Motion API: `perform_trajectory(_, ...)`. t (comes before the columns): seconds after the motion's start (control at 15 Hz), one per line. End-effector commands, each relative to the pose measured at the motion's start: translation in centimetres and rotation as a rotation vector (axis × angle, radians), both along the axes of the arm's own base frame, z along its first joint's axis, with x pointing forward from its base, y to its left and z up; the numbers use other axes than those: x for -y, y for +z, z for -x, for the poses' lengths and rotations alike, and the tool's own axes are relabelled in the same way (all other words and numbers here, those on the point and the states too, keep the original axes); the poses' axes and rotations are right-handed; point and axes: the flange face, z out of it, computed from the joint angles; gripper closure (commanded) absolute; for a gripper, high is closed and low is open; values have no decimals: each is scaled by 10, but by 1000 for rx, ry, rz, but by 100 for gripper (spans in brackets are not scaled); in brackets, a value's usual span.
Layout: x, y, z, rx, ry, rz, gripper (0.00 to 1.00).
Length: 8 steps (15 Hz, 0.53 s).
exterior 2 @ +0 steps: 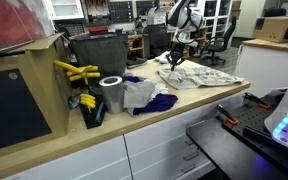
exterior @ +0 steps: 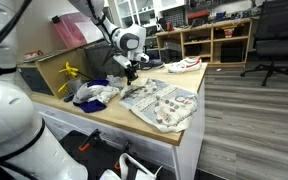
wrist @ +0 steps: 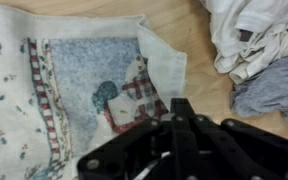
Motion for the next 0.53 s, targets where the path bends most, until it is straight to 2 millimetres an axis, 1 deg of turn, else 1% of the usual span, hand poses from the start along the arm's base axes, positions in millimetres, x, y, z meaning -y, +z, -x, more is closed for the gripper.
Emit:
perform_trajectory(0.0, -15, 5, -5, -18, -19, -70, 100)
perform_trajectory(0.27, -42, -2, -6, -98, -13, -153, 100)
perform_trajectory(0.47, -60, -19, -7, -179, 7, -181, 100)
